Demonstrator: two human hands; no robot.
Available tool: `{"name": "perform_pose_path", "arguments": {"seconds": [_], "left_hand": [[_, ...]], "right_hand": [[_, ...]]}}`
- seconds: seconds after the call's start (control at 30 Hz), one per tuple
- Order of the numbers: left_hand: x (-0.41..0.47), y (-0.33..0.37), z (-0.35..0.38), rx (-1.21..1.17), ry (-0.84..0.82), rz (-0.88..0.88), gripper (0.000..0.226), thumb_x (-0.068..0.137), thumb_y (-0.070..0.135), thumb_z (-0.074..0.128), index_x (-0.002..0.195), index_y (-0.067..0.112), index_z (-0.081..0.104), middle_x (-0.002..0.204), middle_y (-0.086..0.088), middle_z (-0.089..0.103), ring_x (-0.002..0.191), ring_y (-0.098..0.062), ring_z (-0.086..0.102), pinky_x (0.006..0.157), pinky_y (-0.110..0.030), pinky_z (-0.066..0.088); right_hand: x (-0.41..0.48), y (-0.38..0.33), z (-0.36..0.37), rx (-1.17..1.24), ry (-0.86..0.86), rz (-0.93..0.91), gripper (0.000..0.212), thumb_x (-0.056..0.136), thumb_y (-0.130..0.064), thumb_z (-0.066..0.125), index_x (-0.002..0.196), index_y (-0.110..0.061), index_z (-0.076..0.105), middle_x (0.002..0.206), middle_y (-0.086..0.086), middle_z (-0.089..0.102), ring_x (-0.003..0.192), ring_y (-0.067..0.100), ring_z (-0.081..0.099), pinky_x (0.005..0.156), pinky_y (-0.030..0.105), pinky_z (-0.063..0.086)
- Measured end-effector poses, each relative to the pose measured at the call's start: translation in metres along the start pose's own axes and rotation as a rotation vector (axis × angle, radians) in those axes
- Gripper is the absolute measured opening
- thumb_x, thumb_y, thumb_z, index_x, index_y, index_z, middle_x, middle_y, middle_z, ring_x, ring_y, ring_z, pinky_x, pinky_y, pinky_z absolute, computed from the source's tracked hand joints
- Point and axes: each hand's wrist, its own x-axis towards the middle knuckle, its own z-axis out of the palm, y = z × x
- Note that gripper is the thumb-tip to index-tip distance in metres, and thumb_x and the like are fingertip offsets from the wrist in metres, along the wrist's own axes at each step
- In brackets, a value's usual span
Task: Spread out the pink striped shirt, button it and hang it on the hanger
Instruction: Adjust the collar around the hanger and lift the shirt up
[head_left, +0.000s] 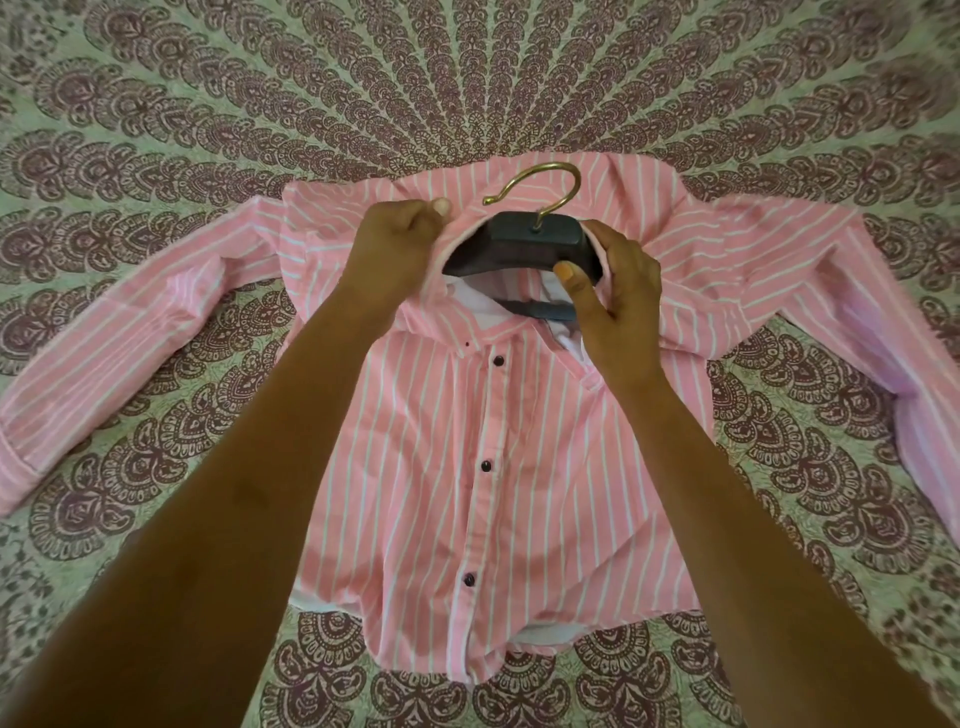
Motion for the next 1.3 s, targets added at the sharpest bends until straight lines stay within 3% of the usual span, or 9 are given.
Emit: {"name": "perform_pose_path", "arguments": {"seconds": [0.1, 0.33, 0.57, 0.7, 0.8, 0.9, 1.0, 1.13, 1.3], "left_hand": [[-0.006, 0.004, -0.002, -0.035, -0.063, 0.016, 0.045, 0.09, 0.033, 0.055, 0.077, -0.009, 0.054, 0.067, -0.009, 0.039, 0.059, -0.011, 0.034, 0.055, -0.026, 0.028], [-0.001, 0.01, -0.004, -0.125, -0.154, -0.255, 0.022, 0.09, 0.022, 0.058, 0.071, 0.013, 0.062, 0.06, -0.002, 0.062, 0.053, -0.009, 0.055, 0.05, -0.02, 0.047], [0.006, -0.004, -0.006, 0.457, 0.005, -0.061, 0.023, 0.086, 0.027, 0.06, 0.078, 0.006, 0.064, 0.083, -0.012, 0.061, 0.08, -0.022, 0.055, 0.071, -0.029, 0.04], [-0.002, -0.013, -0.014, 0.49, 0.063, -0.021, 0.03, 0.082, 0.04, 0.064, 0.084, 0.01, 0.063, 0.083, -0.004, 0.059, 0.08, -0.02, 0.054, 0.069, -0.028, 0.039], [-0.013, -0.019, -0.021, 0.499, 0.163, 0.072, 0.015, 0.083, 0.027, 0.062, 0.093, 0.015, 0.059, 0.083, -0.001, 0.059, 0.077, -0.019, 0.056, 0.071, -0.032, 0.044], [-0.019, -0.018, -0.03, 0.338, 0.009, 0.284, 0.039, 0.074, 0.003, 0.048, 0.108, 0.02, 0.055, 0.102, -0.003, 0.056, 0.08, -0.003, 0.052, 0.07, -0.024, 0.046], [-0.017, -0.021, -0.032, 0.466, -0.247, 0.417, 0.059, 0.07, 0.016, 0.056, 0.129, 0.016, 0.049, 0.13, -0.005, 0.05, 0.114, -0.016, 0.049, 0.093, -0.02, 0.036], [-0.007, -0.027, -0.017, 0.444, -0.212, 0.354, 0.059, 0.065, 0.038, 0.066, 0.119, 0.015, 0.06, 0.107, -0.002, 0.066, 0.1, -0.022, 0.059, 0.083, -0.024, 0.04], [-0.003, -0.01, -0.018, 0.293, -0.183, 0.354, 0.043, 0.069, 0.022, 0.074, 0.11, 0.013, 0.064, 0.092, 0.006, 0.062, 0.085, -0.001, 0.054, 0.071, -0.002, 0.035]], "right_hand": [[-0.005, 0.002, 0.0, -0.019, -0.001, -0.01, 0.043, 0.087, -0.035, 0.051, 0.118, -0.006, 0.057, 0.112, 0.006, 0.063, 0.102, 0.014, 0.049, 0.094, 0.035, 0.034], [-0.011, 0.003, -0.002, -0.062, -0.018, -0.051, 0.041, 0.088, -0.036, 0.049, 0.119, -0.009, 0.056, 0.113, 0.005, 0.062, 0.103, 0.016, 0.049, 0.094, 0.03, 0.032], [-0.019, 0.002, -0.009, -0.085, -0.055, -0.106, 0.04, 0.09, -0.034, 0.048, 0.123, -0.013, 0.053, 0.116, 0.004, 0.061, 0.105, 0.022, 0.054, 0.094, 0.039, 0.037], [-0.013, 0.009, -0.013, -0.113, -0.073, -0.029, 0.048, 0.084, -0.044, 0.052, 0.116, -0.008, 0.058, 0.111, 0.008, 0.064, 0.103, 0.027, 0.057, 0.093, 0.035, 0.036], [-0.006, 0.014, -0.014, -0.181, -0.065, 0.005, 0.057, 0.08, -0.055, 0.05, 0.11, -0.007, 0.061, 0.106, 0.008, 0.066, 0.101, 0.029, 0.058, 0.092, 0.035, 0.035], [-0.002, 0.016, -0.014, -0.249, -0.056, 0.046, 0.064, 0.079, -0.062, 0.046, 0.11, -0.008, 0.061, 0.105, 0.009, 0.066, 0.102, 0.03, 0.057, 0.092, 0.033, 0.032], [-0.001, 0.017, -0.015, -0.301, -0.04, 0.066, 0.074, 0.078, -0.07, 0.037, 0.113, -0.008, 0.06, 0.104, 0.012, 0.066, 0.101, 0.032, 0.057, 0.09, 0.035, 0.033], [0.005, 0.017, -0.013, -0.342, -0.052, 0.122, 0.074, 0.076, -0.069, 0.035, 0.112, -0.009, 0.059, 0.095, 0.017, 0.065, 0.094, 0.036, 0.057, 0.087, 0.036, 0.032], [0.015, 0.003, -0.024, -0.352, -0.028, 0.147, 0.095, 0.068, -0.085, 0.018, 0.112, -0.011, 0.058, 0.092, 0.018, 0.064, 0.09, 0.038, 0.056, 0.086, 0.036, 0.033]]}}
